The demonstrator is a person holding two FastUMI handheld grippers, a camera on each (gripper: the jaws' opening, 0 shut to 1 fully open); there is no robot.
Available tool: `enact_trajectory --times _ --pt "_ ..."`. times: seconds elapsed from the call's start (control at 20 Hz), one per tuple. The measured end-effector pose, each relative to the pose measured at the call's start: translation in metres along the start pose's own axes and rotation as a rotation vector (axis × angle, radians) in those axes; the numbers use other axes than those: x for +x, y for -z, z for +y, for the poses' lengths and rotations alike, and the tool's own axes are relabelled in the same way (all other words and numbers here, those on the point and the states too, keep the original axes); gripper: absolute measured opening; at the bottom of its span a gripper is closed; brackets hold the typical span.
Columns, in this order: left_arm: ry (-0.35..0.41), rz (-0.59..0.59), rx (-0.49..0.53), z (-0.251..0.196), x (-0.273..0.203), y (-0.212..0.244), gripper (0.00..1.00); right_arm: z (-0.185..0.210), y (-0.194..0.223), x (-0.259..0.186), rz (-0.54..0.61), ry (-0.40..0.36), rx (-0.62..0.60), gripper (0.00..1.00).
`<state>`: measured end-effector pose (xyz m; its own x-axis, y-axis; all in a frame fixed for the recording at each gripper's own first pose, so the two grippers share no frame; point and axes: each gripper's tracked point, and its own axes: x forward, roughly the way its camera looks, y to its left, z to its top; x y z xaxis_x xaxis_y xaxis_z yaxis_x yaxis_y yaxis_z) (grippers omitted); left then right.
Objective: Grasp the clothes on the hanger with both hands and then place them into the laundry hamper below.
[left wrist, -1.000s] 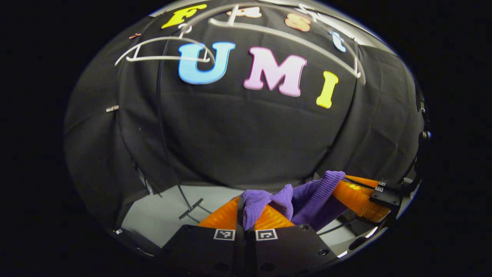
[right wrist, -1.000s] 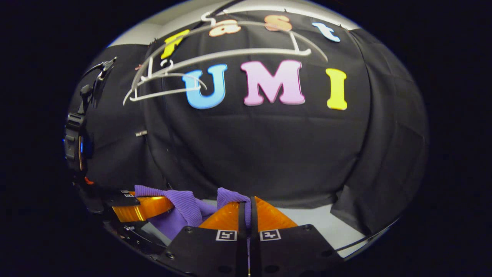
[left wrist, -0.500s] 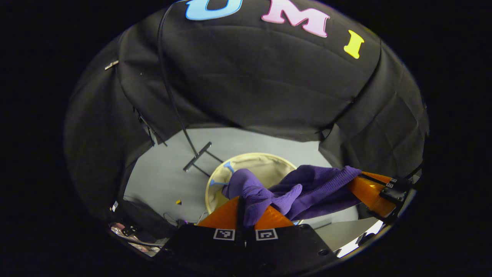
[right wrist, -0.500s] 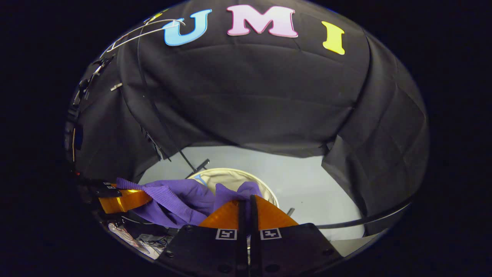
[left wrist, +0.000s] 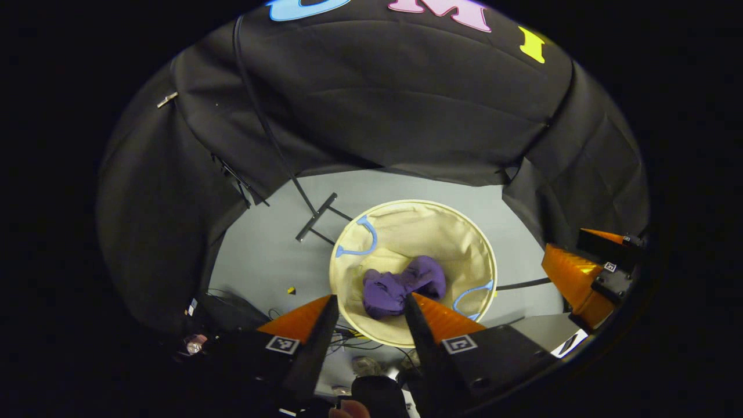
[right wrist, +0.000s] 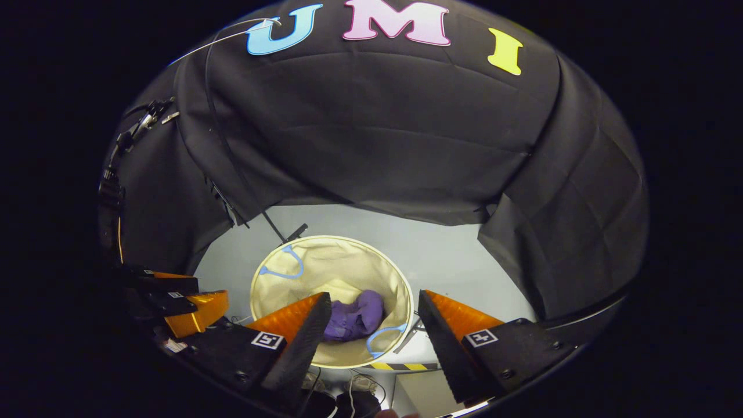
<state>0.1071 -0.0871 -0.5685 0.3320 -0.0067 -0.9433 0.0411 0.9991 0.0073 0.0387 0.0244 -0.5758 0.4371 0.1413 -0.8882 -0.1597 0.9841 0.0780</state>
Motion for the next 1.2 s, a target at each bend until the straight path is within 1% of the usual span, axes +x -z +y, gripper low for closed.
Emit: enact_trajectory --times 0.05,0.15,0.25,0.4,0.55,0.6,0.75,0.8,1.05,1.2 --pt "-0.001 0.002 0.009 0.000 0.000 0.001 0.82 -0.001 0.001 -0.001 0.001 0.000 0.007 0.98" --pt "-0.003 0.011 0.032 -0.001 -0.004 0.003 0.90 -0.001 0.001 -0.002 0.002 0.002 0.014 0.98" --pt "0.002 0.007 0.045 -0.004 -0.009 0.002 0.92 -0.001 0.003 -0.009 0.000 0.002 0.018 0.98" --pt "0.016 -0.029 0.034 -0.005 -0.019 -0.002 0.92 0.001 0.004 -0.028 -0.015 0.003 0.030 0.98" --pt "0.011 -0.092 0.040 -0.002 -0.039 -0.016 0.92 0.001 -0.011 -0.046 -0.052 0.008 0.055 0.98" --pt "0.003 -0.119 0.052 0.001 -0.053 -0.020 0.92 0.000 -0.019 -0.055 -0.070 0.009 0.059 0.98" --pt "-0.017 -0.210 0.081 0.009 -0.083 -0.042 0.99 0.001 -0.041 -0.083 -0.125 0.016 0.054 0.98" --pt "-0.016 -0.238 0.082 0.009 -0.092 -0.048 0.97 0.001 -0.050 -0.093 -0.146 0.021 0.054 0.98" --pt "0.026 -0.396 0.043 0.006 -0.161 -0.087 0.97 0.009 -0.102 -0.148 -0.269 0.010 0.071 0.98" --pt "0.050 -0.492 0.020 0.008 -0.205 -0.111 0.97 0.010 -0.130 -0.182 -0.342 0.019 0.076 0.97"
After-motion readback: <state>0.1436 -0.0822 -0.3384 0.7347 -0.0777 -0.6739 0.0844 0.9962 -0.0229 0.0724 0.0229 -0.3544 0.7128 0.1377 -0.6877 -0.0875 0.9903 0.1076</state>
